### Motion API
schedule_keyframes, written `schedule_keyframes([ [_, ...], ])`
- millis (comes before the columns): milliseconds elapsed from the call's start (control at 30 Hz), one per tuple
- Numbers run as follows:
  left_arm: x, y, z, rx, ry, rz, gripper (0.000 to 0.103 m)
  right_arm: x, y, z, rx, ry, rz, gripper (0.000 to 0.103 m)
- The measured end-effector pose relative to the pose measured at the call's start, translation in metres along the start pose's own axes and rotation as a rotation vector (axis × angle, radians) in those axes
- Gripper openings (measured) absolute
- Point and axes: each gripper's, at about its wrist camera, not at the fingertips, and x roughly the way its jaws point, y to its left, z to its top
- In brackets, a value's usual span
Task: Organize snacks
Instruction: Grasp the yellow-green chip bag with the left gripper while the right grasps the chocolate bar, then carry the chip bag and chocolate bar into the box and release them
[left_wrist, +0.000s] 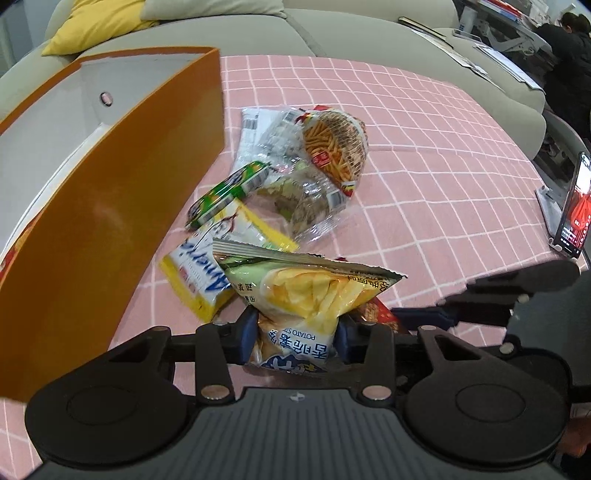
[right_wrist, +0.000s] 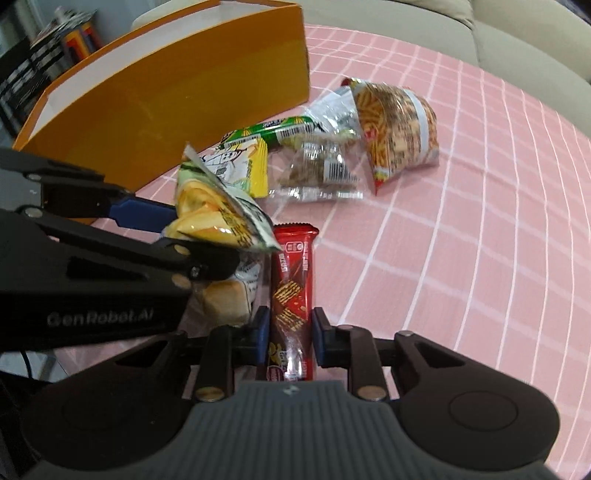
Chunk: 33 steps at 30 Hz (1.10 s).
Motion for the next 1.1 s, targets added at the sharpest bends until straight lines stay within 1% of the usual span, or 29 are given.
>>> schedule_keyframes([
  [100, -0.010, 0.006, -0.005, -0.026, -0.004, -0.001, 0.046, -0.007, 0.002, -0.010, 0.049, -0.001, -0.003, 0.020],
  [267, -0.024, 0.017, -0.013, -0.056, -0.008, 0.020, 0.046, -0.018, -0.006, -0.020, 0.165, -0.028, 0.006, 0.020],
  [400, -0.030, 0.023, -0.022, -0.061, 0.000, 0.034, 0.046, -0.021, -0.007, -0.024, 0.201, -0.034, 0.010, 0.020],
  [500, -0.032, 0.027, -0.028, -0.072, 0.003, 0.036, 0.046, -0.012, -0.004, -0.024, 0.193, -0.023, 0.007, 0.020],
  [667, -0.037, 0.033, -0.034, -0.084, 0.004, 0.038, 0.046, -0.006, 0.006, -0.021, 0.121, -0.032, -0.008, 0.029],
  [767, -0.040, 0.036, -0.035, -0.098, 0.004, 0.040, 0.046, -0.005, 0.011, -0.019, 0.096, -0.034, -0.028, 0.030],
  [800, -0.041, 0.037, -0.035, -0.101, 0.003, 0.040, 0.046, -0.005, 0.012, -0.018, 0.096, -0.033, -0.031, 0.030],
  [833, -0.043, 0.037, -0.035, -0.104, 0.001, 0.039, 0.046, -0.004, 0.012, -0.018, 0.095, -0.033, -0.035, 0.027],
  [867, -0.045, 0.038, -0.035, -0.108, -0.001, 0.038, 0.046, -0.003, 0.013, -0.017, 0.092, -0.032, -0.043, 0.022],
  [900, -0.048, 0.038, -0.035, -0.111, -0.004, 0.037, 0.046, -0.005, 0.014, -0.017, 0.089, -0.031, -0.051, 0.021],
  [1000, -0.057, 0.038, -0.035, -0.113, -0.024, 0.037, 0.046, -0.007, 0.016, -0.018, 0.095, -0.032, -0.051, 0.020],
  [1100, -0.070, 0.039, -0.034, -0.120, -0.049, 0.033, 0.046, -0.018, 0.022, -0.017, 0.083, -0.059, -0.051, 0.020],
])
